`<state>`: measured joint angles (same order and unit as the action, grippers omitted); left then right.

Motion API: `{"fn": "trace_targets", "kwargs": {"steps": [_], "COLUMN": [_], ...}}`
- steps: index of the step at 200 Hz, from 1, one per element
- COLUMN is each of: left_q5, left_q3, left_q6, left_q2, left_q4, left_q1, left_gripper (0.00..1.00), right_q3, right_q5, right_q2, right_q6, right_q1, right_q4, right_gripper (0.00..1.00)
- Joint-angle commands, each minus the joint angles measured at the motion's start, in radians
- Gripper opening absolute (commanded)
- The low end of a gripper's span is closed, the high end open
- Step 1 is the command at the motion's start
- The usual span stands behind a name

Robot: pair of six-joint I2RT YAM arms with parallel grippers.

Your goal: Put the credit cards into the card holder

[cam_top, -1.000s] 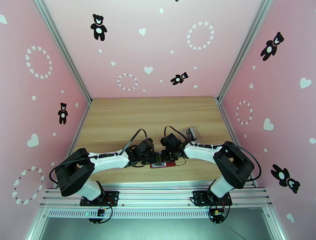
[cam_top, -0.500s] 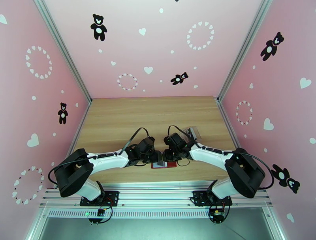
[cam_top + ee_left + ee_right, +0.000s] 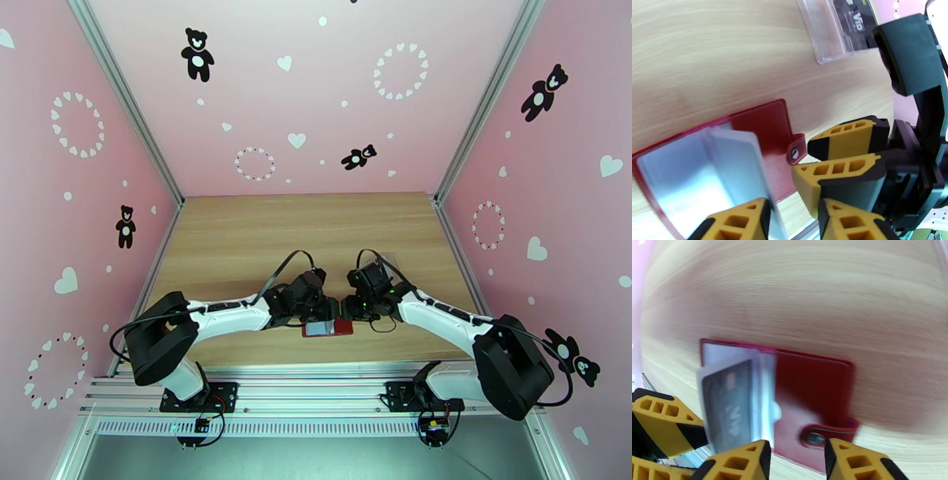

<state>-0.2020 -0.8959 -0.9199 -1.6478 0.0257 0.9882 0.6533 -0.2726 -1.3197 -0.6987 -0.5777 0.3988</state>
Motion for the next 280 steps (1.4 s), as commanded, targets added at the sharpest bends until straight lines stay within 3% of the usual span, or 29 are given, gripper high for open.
{"fn": "trace_targets", "kwargs": {"steps": [1,38,88,145,166,235,280], "left_q5": [-0.009,0.009,0.115,0.215,0.241,0.227,0.231], "left_q3": [-0.026,-0.017,0.018,0.146,0.188,0.192,0.198], "left_q6": [0.014,0.018,0.017,-0.045,-0.073,-0.073,-0.070], "left_q2": [-0.014,-0.005,0.044,0.069,0.076,0.036,0.049], "left_q4": [-0.010,0.005,0.096,0.130,0.129,0.114,0.113], "left_q1": [0.024,0.024,0.023,0.022,0.021,0.021,0.023], "left_gripper": [0.38,0.38,0.38,0.37,0.32,0.29,0.28], "right_q3": [-0.012,-0.019,-0.023,0.024,0.041,0.061,0.086], "right_q5": [-0.022,-0.029,-0.080,-0.063,-0.054,-0.063,-0.014], "right_q2": [0.052,0.068,0.051,-0.043,-0.083,-0.145,-0.052], "right_q6": [0.013,0.019,0.008,-0.013,-0.021,-0.041,-0.032], "right_q1": [0.016,0.022,0.021,-0.039,-0.058,-0.089,-0.091], "right_q4": [0.014,0.012,-0.023,-0.049,-0.064,-0.104,-0.038], "right_gripper": [0.46,0.49,0.49,0.49,0.48,0.42,0.42]}}
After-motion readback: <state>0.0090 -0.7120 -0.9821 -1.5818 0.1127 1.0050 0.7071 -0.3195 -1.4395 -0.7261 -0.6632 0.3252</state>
